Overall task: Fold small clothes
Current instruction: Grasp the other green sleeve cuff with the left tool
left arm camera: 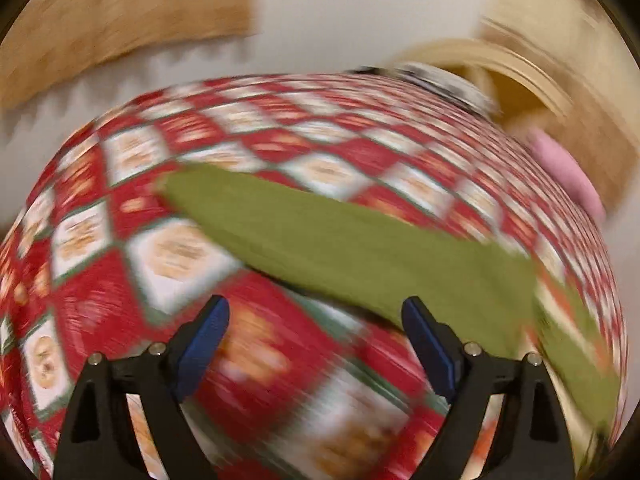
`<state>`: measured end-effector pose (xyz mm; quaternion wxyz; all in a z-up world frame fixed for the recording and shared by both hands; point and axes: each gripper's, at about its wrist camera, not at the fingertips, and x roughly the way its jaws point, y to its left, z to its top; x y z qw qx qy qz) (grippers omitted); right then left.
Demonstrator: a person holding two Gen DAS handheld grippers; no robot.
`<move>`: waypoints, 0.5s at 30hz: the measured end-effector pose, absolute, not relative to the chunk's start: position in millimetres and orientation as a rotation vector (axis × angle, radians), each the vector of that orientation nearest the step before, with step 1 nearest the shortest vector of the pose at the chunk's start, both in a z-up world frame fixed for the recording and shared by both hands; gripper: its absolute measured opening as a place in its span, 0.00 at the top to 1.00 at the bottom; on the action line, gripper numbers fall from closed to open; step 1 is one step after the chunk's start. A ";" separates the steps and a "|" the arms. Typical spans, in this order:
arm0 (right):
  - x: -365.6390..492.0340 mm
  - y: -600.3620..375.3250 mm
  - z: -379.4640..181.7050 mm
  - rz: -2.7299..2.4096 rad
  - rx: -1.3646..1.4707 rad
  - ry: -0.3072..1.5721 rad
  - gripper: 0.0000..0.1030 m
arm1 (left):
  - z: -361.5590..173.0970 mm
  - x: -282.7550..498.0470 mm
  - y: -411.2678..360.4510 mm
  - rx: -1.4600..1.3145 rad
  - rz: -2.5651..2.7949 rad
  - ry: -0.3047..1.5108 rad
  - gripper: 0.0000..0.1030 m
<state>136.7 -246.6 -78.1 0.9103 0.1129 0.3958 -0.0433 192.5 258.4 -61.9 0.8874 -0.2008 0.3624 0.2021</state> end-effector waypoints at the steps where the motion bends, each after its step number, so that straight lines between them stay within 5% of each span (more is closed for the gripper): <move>1: 137.1 -246.7 -78.3 -0.089 0.234 0.816 0.41 | -64.0 193.9 283.6 -0.476 0.469 0.729 0.14; 11: 138.5 -245.1 -79.3 -0.092 0.221 0.824 0.40 | -99.4 242.8 355.8 -0.631 0.569 0.789 0.32; 12: 138.8 -245.0 -79.4 -0.092 0.221 0.824 0.40 | -98.7 243.7 353.2 -0.617 0.576 0.781 0.36; 14: 138.6 -245.2 -79.5 -0.092 0.221 0.824 0.40 | -100.7 247.0 352.0 -0.613 0.571 0.768 0.60; 15: 138.6 -245.3 -79.5 -0.092 0.221 0.824 0.40 | -102.0 248.6 351.6 -0.607 0.576 0.770 0.62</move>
